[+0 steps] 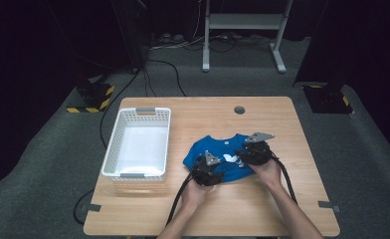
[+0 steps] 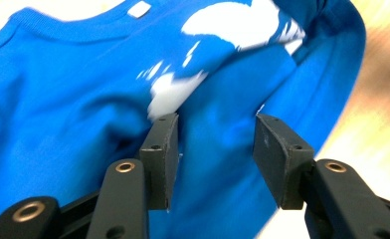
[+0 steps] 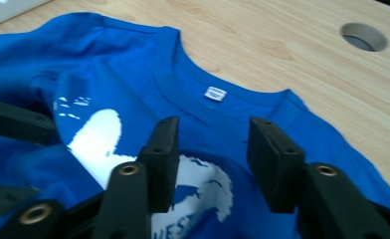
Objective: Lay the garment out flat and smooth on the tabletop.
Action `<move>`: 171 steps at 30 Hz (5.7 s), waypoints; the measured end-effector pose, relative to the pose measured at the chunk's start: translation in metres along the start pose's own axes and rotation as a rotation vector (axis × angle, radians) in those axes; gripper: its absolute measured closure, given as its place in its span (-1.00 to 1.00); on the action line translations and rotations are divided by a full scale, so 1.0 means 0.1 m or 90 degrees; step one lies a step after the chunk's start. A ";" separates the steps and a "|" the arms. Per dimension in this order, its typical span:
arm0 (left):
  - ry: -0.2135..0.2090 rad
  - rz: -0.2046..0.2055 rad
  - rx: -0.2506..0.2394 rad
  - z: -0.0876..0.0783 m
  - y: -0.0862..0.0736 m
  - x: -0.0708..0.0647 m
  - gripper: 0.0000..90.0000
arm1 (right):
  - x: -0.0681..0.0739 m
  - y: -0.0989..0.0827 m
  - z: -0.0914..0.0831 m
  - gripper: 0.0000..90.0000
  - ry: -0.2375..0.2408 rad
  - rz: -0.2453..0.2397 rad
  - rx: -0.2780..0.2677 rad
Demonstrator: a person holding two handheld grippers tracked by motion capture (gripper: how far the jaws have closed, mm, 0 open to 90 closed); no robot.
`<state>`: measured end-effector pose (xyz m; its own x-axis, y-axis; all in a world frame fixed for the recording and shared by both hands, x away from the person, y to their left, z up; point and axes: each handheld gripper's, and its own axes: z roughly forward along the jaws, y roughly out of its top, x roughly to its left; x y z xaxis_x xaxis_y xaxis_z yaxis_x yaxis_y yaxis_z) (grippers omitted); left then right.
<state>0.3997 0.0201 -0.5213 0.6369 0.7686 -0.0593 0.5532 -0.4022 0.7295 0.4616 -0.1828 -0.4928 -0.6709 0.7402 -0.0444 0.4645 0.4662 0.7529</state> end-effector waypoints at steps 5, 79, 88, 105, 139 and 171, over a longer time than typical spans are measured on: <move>0.026 0.030 0.039 0.18 0.08 -0.08 0.30 | 0.04 -0.05 0.17 0.29 0.033 -0.003 0.045; 0.021 -0.010 -0.058 -0.45 0.27 0.36 0.23 | -0.45 -0.45 -0.29 0.46 -0.103 0.096 0.022; 0.067 -0.049 -0.057 -0.30 0.56 0.54 0.18 | -0.44 -0.40 -0.11 0.42 -0.103 0.102 0.042; 0.085 -0.081 0.076 0.23 0.72 0.77 0.15 | -0.42 -0.36 0.02 0.36 -0.101 0.088 0.065; 0.117 -0.065 0.052 0.23 0.82 0.89 0.89 | -0.55 -0.11 -0.04 0.98 -0.126 0.076 0.043; 0.123 -0.038 0.111 0.25 0.44 0.72 0.84 | -0.50 -0.43 -0.15 0.98 -0.131 0.072 0.082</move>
<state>0.4834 0.0453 -0.5106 0.4950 0.8677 0.0453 0.6814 -0.4201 0.5993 0.4666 -0.2475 -0.5129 -0.4844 0.8682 -0.1072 0.6084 0.4224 0.6719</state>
